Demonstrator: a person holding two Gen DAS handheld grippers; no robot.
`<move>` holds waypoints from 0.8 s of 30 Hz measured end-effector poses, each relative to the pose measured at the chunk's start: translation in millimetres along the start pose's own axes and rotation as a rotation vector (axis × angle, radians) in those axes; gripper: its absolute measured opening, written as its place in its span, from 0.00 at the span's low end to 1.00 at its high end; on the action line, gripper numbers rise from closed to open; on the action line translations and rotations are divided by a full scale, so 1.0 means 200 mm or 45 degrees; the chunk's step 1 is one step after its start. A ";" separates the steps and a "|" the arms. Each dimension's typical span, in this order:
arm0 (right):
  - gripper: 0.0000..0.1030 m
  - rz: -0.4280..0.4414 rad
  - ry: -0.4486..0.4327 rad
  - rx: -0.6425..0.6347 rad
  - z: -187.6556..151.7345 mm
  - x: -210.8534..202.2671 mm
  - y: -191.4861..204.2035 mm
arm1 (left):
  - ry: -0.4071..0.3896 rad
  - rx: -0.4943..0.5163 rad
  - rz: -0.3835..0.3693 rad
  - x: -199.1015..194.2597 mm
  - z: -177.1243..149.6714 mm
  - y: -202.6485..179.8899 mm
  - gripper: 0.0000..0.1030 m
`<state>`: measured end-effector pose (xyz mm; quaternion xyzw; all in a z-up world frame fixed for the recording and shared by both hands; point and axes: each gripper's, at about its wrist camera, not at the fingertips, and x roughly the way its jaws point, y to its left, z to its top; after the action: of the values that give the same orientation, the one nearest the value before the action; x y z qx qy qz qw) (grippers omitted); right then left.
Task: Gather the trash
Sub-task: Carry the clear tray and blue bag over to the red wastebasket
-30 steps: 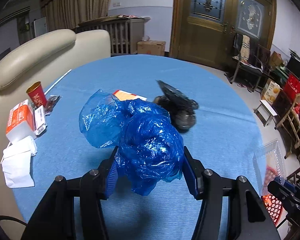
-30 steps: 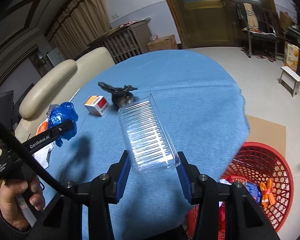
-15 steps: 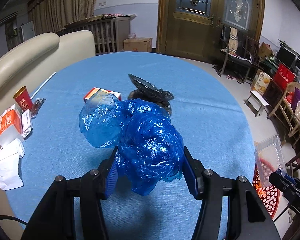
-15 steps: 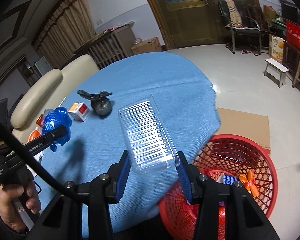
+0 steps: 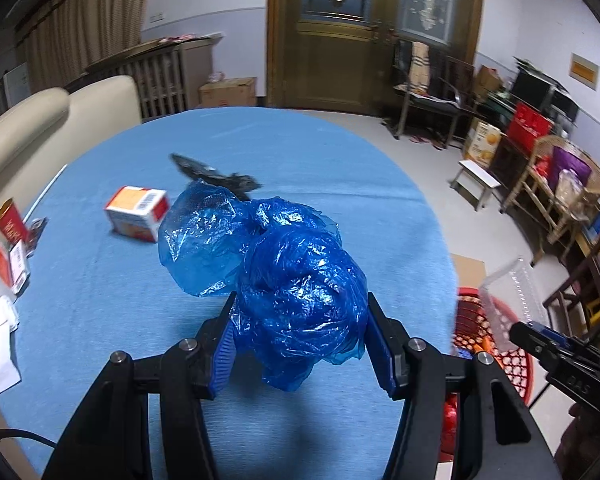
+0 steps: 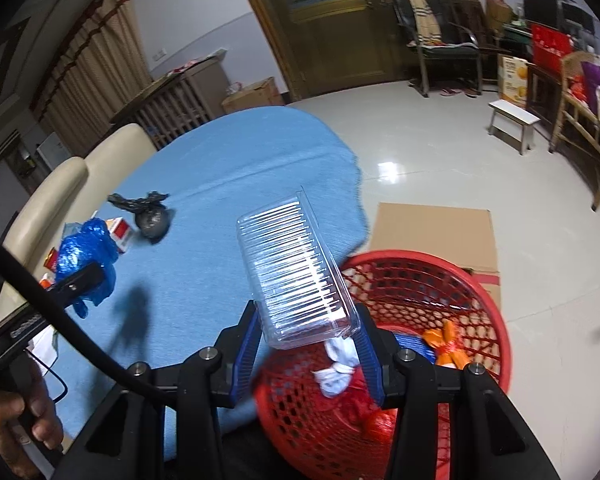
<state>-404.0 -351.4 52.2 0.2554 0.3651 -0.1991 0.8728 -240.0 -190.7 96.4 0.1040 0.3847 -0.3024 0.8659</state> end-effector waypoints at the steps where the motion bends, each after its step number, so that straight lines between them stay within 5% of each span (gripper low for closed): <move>1: 0.47 -0.013 0.001 0.011 -0.01 -0.01 -0.02 | 0.001 0.012 -0.009 0.00 0.00 -0.02 0.57; 24: 0.47 -0.165 0.075 0.036 -0.02 -0.05 -0.27 | 0.055 0.139 -0.161 -0.01 -0.02 -0.32 0.57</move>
<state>-441.4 -391.2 41.1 0.2492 0.4034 -0.2528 0.8434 -282.1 -238.7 99.2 0.1329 0.3920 -0.3745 0.8297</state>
